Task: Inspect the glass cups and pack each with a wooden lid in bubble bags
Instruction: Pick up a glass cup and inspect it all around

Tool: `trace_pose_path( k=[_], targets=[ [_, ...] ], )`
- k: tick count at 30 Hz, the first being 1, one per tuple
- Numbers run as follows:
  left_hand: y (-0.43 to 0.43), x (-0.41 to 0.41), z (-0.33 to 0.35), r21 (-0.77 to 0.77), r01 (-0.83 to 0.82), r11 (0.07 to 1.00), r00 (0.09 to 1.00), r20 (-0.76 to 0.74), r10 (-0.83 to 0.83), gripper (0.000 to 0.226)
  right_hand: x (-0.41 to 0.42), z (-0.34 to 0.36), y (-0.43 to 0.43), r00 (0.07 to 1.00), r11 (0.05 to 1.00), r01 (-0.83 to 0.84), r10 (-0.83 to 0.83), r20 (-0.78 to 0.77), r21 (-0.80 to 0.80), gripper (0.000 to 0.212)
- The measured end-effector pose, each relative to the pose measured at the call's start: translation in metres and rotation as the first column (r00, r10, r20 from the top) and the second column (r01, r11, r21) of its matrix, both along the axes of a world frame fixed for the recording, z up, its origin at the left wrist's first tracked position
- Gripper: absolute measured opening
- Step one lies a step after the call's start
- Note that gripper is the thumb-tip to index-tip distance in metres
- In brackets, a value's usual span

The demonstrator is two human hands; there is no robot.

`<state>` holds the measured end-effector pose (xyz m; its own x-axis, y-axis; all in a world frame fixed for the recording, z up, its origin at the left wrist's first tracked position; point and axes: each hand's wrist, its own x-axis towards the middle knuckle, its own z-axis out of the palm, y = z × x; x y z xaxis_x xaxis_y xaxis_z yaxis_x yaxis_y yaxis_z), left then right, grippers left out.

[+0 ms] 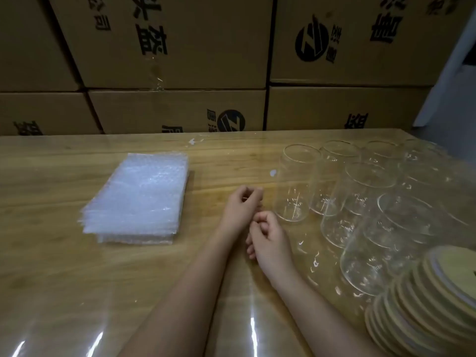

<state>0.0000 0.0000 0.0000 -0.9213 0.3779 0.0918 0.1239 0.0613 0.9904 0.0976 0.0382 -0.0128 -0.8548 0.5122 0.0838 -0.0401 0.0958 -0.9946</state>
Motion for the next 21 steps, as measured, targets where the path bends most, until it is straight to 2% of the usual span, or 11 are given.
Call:
trace_pose_path(
  k=[1,4,8,14,17,21],
  targets=[
    [0.001,0.001,0.003,0.011,0.074,0.997,0.997,0.014,-0.074,0.006,0.000,0.001,0.000,1.000,1.000,0.005,-0.006,-0.015,-0.002,0.018],
    [0.004,0.000,0.005,0.023,0.287,0.958,0.956,0.065,-0.287,0.042,0.001,0.001,0.000,0.999,0.999,0.032,-0.032,-0.013,-0.015,0.018],
    [0.012,-0.001,0.010,0.065,0.406,0.912,0.902,0.132,-0.411,0.069,0.002,0.002,0.002,0.995,0.996,0.086,-0.088,-0.047,-0.030,0.016],
    [0.025,-0.013,0.012,-0.059,0.510,0.858,0.859,0.093,-0.504,0.089,0.002,0.002,0.006,0.994,0.990,0.105,-0.108,-0.030,-0.094,0.014],
    [0.028,-0.015,0.010,-0.038,0.495,0.868,0.868,0.059,-0.492,0.083,0.002,0.001,0.005,0.995,0.993,0.096,-0.098,-0.029,-0.076,0.014],
    [0.025,-0.010,0.007,-0.036,0.391,0.920,0.920,-0.023,-0.392,0.076,0.002,0.000,0.005,0.993,0.992,0.100,-0.104,-0.049,-0.076,0.015]
  ],
)
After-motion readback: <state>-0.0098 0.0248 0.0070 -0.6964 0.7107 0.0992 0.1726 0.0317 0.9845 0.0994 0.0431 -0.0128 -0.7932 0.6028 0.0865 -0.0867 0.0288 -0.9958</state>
